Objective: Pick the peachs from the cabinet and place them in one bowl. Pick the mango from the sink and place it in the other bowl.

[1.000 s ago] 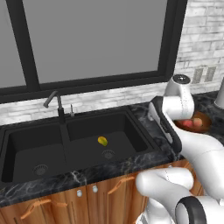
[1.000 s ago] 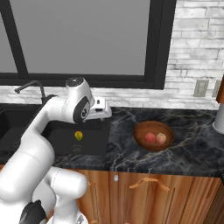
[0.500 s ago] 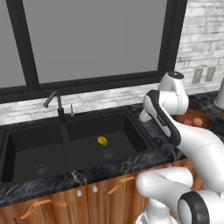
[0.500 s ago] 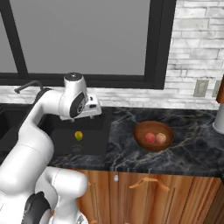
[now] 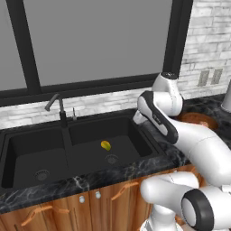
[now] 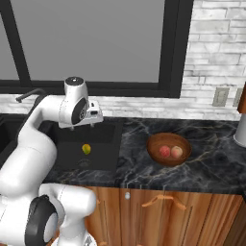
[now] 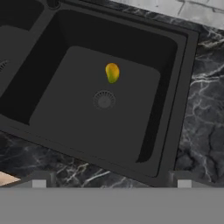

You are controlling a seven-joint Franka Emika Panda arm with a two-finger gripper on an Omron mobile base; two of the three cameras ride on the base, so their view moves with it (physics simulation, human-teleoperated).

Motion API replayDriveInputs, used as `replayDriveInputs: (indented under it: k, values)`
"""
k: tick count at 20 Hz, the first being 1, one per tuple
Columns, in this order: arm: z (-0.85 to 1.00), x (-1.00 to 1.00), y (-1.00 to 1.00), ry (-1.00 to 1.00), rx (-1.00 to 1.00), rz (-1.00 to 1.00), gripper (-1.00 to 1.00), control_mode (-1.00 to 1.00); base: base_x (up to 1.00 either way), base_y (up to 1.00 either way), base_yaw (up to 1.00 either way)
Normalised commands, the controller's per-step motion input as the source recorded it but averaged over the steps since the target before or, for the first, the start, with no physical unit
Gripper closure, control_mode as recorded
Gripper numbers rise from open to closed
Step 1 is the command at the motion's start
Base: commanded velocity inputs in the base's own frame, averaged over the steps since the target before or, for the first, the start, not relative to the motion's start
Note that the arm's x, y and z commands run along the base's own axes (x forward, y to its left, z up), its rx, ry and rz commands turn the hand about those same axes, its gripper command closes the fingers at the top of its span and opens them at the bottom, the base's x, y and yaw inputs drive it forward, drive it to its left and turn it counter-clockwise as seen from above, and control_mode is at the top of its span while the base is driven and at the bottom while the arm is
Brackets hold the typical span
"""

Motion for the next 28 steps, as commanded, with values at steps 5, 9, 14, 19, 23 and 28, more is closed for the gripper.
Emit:
replayDriveInputs:
  k: [5, 9, 14, 19, 23, 28]
  values:
    - [-0.05, 0.17, 0.34, 0.01, 0.0, -0.03, -1.0, -1.0, 0.0, 0.0, 0.0]
    - [-0.11, 0.11, 0.3, 0.0, 0.0, -0.12, -1.0, -1.0, 0.0, 0.0, 0.0]
    - [-0.15, 0.17, 0.33, 0.0, 0.01, -0.1, -1.0, -1.0, 0.0, 0.0, 0.0]
    - [-0.17, 0.23, 0.32, 0.01, 0.0, -0.05, -1.0, -1.0, 0.0, 0.0, 0.0]
    - [-0.21, 0.35, 0.2, 0.07, 0.0, -0.01, -1.0, -1.0, 0.0, 0.0, 0.0]
    - [-0.2, 0.35, 0.19, 0.0, 0.0, 0.0, -1.0, -1.0, 0.0, 0.0, 0.0]
